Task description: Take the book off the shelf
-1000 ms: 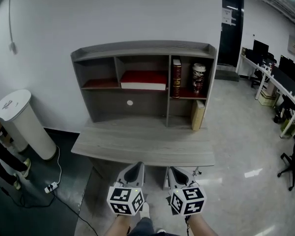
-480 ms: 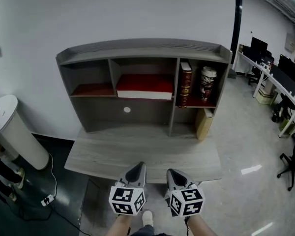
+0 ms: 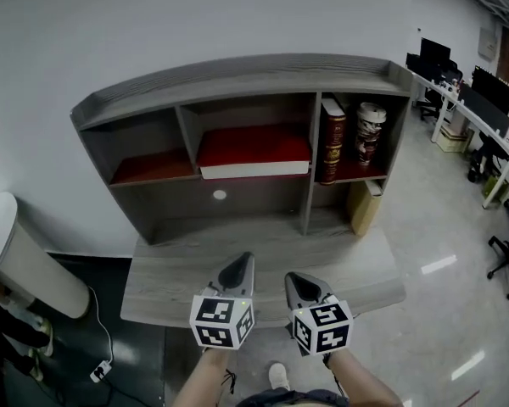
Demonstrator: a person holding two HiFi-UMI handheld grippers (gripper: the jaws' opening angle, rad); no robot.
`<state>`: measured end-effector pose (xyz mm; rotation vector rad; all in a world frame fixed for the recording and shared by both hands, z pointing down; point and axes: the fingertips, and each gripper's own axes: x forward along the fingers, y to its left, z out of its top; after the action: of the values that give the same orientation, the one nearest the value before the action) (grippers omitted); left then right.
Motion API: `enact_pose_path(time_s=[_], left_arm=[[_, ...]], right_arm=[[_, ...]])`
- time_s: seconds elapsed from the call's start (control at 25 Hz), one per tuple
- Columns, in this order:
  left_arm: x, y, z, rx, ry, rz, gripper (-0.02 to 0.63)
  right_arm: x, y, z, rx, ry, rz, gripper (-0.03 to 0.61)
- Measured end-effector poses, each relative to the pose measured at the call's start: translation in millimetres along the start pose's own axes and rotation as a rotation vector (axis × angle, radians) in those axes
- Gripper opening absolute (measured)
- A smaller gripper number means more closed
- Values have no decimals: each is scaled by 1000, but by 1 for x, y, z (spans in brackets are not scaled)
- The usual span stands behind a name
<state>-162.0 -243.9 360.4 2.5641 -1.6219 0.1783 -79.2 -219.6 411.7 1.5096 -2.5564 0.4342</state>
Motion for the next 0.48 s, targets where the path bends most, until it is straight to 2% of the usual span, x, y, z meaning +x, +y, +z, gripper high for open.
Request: enact_pose_path(time_s=[0.48], left_arm=[[42, 29, 28, 138, 25, -33, 12]], right_arm=[[30, -3, 21, 62, -36, -53, 8]])
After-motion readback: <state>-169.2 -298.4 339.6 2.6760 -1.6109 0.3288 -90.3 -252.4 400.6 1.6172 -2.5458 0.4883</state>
